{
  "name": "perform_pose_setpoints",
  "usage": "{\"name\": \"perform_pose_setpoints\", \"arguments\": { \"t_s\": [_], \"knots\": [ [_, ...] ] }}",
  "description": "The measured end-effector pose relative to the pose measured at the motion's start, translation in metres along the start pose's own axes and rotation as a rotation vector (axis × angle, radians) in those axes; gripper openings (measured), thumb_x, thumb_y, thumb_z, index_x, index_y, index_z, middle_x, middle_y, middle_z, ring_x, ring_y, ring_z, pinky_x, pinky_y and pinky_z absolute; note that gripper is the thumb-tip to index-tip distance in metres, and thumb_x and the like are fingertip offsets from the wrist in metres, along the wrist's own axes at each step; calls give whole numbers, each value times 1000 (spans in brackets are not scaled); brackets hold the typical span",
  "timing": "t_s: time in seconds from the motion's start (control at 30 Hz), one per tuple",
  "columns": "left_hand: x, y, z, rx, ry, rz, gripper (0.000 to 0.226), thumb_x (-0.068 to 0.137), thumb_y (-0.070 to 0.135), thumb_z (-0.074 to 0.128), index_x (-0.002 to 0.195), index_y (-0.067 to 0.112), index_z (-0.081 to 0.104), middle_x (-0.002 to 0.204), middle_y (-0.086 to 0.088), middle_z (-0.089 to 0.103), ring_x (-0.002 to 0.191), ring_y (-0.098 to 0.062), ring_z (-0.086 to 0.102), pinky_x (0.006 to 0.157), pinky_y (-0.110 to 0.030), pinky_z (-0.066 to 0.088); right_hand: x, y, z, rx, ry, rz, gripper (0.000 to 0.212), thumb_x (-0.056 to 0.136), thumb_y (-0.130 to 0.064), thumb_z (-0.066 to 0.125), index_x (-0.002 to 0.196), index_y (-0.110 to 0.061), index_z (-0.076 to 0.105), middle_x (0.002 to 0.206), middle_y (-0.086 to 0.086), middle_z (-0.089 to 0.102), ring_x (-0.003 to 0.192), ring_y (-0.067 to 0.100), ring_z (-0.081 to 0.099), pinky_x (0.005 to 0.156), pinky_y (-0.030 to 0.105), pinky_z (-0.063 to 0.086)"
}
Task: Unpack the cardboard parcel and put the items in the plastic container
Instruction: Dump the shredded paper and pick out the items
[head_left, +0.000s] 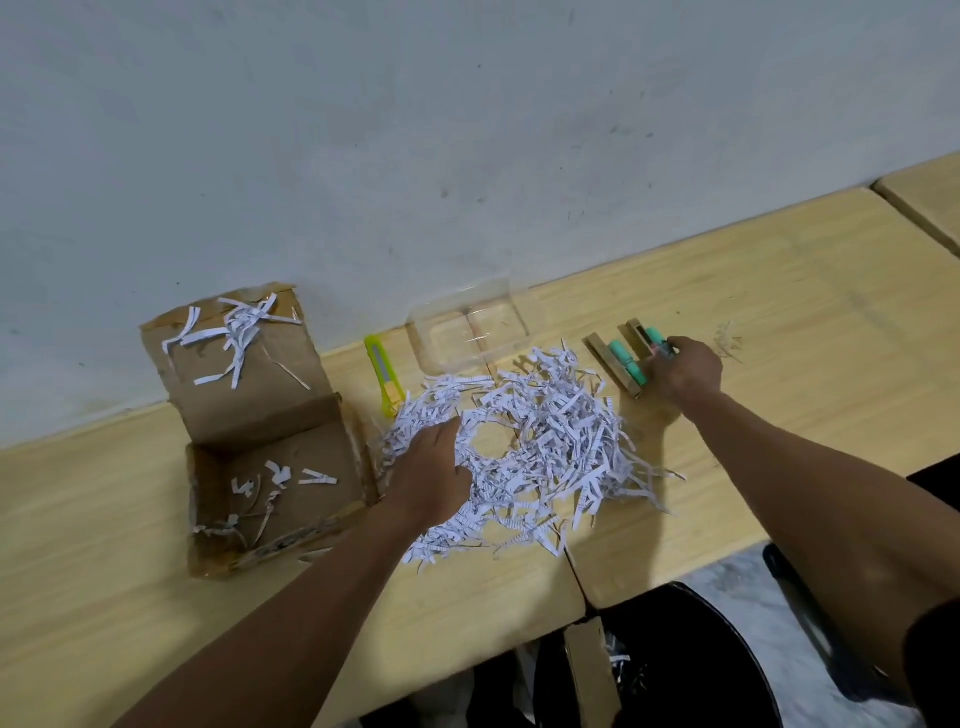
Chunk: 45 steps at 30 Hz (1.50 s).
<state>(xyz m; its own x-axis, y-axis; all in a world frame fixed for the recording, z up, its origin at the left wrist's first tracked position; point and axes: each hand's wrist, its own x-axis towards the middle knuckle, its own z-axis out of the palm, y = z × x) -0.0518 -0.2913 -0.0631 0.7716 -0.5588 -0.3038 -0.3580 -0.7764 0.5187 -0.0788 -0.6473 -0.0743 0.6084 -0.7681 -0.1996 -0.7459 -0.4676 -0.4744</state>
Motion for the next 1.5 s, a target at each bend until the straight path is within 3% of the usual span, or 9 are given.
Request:
{"name": "perform_pose_setpoints", "arguments": {
  "t_s": [0.23, 0.37, 0.57, 0.73, 0.9, 1.0, 1.13, 1.33, 1.5],
  "knots": [
    [-12, -2, -2, 16, 253, 94, 53, 86, 16, 48, 140, 12, 47, 137, -7, 55, 127, -28, 49, 102, -45, 43, -33, -6, 4, 70, 151, 41, 47, 98, -38, 47, 138, -15, 50, 135, 22, 47, 126, 40, 39, 100, 50, 36],
    [-32, -1, 15, 120, 479, 40, 52, 88, 38, 44, 137, 23, 48, 145, -1, 46, 138, -26, 37, 109, -49, 32, -105, -4, 21, 194, 183, -358, 44, 99, -40, 39, 135, -18, 52, 136, 12, 50, 125, 28, 42, 99, 42, 35],
    [-32, -3, 44, -66, 266, -160, 66, 96, 58, 33, 152, 34, 9, 163, 2, -4, 150, -21, -11, 120, -48, 2, -134, 9, 59, 40, -104, -529, 67, 98, -60, 25, 151, -19, 33, 156, 9, 32, 145, 24, 25, 114, 50, 27],
    [-21, 19, 52, -125, 224, -67, 67, 95, 59, 23, 154, 27, 15, 162, 3, 13, 150, -19, 3, 120, -45, 11, -154, -8, 74, 120, -242, -583, 61, 100, -55, 27, 151, -22, 32, 157, 4, 31, 147, 20, 21, 119, 49, 16],
    [-19, 19, 29, -50, 470, -61, 52, 91, 46, 32, 140, 29, 41, 137, 3, 47, 130, -23, 36, 106, -51, 31, -144, -22, 59, 321, -42, -634, 37, 101, -43, 37, 124, -23, 58, 125, 2, 59, 117, 16, 49, 97, 48, 42],
    [-1, -2, 18, -52, 531, -139, 59, 91, 50, 36, 144, 23, 37, 149, -6, 38, 140, -29, 30, 112, -50, 26, -114, -35, 49, 279, -94, -517, 52, 100, -53, 30, 142, -25, 43, 145, 7, 45, 134, 22, 37, 111, 45, 33],
    [21, -14, 14, -198, 275, -169, 65, 97, 49, 43, 152, 24, 21, 159, -4, 23, 149, -29, 9, 119, -49, 14, -86, -50, 56, 54, -327, -489, 75, 90, -72, 13, 154, -34, 20, 163, 5, 17, 150, 25, 10, 118, 51, 8],
    [7, -12, 15, -84, 230, 63, 64, 94, 59, 35, 146, 22, 38, 153, 0, 38, 147, -29, 21, 115, -51, 26, -108, -41, 56, -51, -468, -817, 65, 92, -69, 19, 144, -38, 42, 154, -1, 39, 146, 22, 23, 116, 53, 18],
    [-42, -24, 30, 145, 250, 154, 86, 84, 76, 35, 153, 30, 15, 163, 1, 2, 149, -28, -12, 117, -56, -1, -132, 4, 39, -87, -449, -902, 66, 92, -68, 33, 151, -40, 26, 155, -4, 35, 148, 15, 15, 119, 47, 10]
  ]
}}
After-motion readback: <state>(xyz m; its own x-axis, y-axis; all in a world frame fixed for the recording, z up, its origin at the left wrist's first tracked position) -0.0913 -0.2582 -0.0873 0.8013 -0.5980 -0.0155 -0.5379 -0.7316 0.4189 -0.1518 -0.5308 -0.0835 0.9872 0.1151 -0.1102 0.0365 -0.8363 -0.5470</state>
